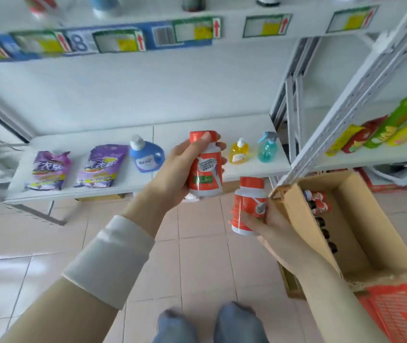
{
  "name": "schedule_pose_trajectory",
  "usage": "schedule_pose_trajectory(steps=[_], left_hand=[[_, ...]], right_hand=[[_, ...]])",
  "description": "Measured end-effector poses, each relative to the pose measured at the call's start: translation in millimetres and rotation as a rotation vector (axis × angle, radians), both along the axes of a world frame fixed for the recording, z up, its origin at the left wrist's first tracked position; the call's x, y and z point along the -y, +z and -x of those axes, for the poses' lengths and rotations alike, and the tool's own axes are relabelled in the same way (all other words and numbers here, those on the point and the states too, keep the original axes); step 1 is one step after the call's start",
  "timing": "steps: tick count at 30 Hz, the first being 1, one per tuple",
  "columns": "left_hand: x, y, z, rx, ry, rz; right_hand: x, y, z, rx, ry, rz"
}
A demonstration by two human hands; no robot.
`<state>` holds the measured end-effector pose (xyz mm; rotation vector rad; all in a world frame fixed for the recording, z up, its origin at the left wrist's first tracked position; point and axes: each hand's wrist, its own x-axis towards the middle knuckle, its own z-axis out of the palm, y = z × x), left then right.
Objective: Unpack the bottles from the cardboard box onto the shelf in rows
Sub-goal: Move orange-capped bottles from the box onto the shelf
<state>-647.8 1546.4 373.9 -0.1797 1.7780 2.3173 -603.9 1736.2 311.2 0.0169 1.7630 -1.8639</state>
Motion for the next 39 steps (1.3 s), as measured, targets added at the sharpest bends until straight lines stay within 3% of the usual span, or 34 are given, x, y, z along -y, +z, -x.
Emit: schedule_pose_trajectory(steps=[7,11,19,24,28,35,39], left_hand=[[130.5,83.8,-36.8,-0.228,0.140,0.019],[184.8,121.4,-43.9,-0.337,0.190,0.045],[252.2,161.9,-20.8,-0.412,0.211,0.099],[286.3,193.3,26.7,-0.454,0.182,0.146],[313.8,224.2,83.4,-0.517,0.195,0.338],[369.8,266.3,203.2,-0.505,0.213,0.611],[398.8,265.6,274.7,-0.464,0.186,0.751]], right_hand=[[134.5,79.1,2.2,-0.195,0.123,0.086],[189.8,114.4,6.7,-0.310,0.088,0.071],[256.0,173.3,47.2,-0.386,0.111,0.101],[281.2,211.3,102.2,-0.477,0.178,0.091],[294.9,254.5,159.6,-0.552,0.276,0.060],[337.6,304.8,272.7,-0.727,0.233,-0.138],[370.5,311.1,330.0,-0.689,0.270,-0.171]])
